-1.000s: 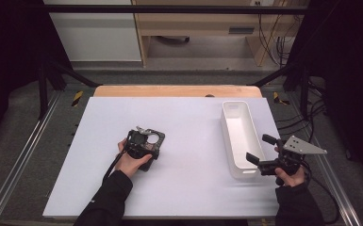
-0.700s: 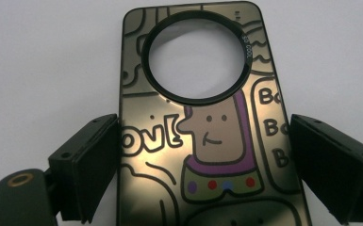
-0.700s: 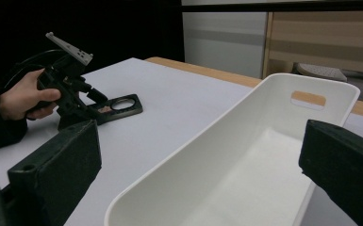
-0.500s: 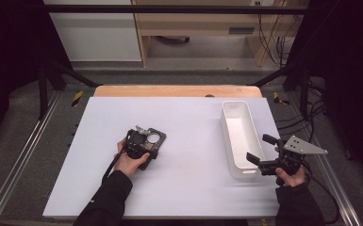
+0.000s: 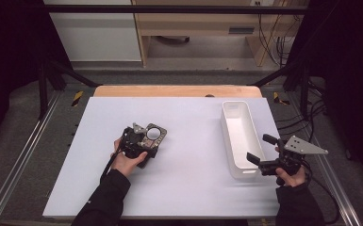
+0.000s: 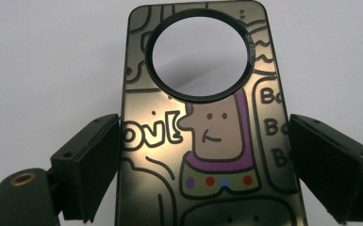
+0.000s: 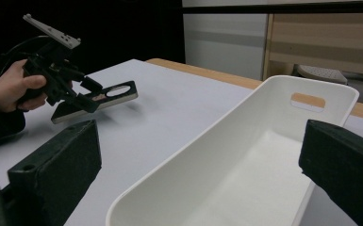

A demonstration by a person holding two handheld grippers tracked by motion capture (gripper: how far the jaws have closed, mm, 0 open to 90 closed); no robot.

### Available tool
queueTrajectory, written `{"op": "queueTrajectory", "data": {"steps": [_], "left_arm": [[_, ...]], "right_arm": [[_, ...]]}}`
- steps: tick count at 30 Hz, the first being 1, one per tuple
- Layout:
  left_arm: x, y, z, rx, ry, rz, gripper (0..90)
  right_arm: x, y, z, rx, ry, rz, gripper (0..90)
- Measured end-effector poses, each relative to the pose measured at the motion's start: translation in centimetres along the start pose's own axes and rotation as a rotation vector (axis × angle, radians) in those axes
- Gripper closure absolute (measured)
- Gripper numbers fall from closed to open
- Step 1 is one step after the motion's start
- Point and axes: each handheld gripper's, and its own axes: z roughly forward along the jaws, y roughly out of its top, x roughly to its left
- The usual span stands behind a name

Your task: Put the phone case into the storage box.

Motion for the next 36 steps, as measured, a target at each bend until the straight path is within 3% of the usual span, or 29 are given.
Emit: {"op": "queueTrajectory", "data": {"steps": [20, 36], "left_arm": [[-3.0, 1.1, -4.3, -0.104, -0.08, 0.12, 11.6], [-5.3, 1.3, -6.3, -0.152, -0.124, 0.226, 11.6]], "right_arm": [[0.3, 0.3, 0.0, -0.002, 0.013, -0.017, 0.4], [0.8, 0.6, 0.1, -0.003, 0.027, -0.034, 0.4]]}}
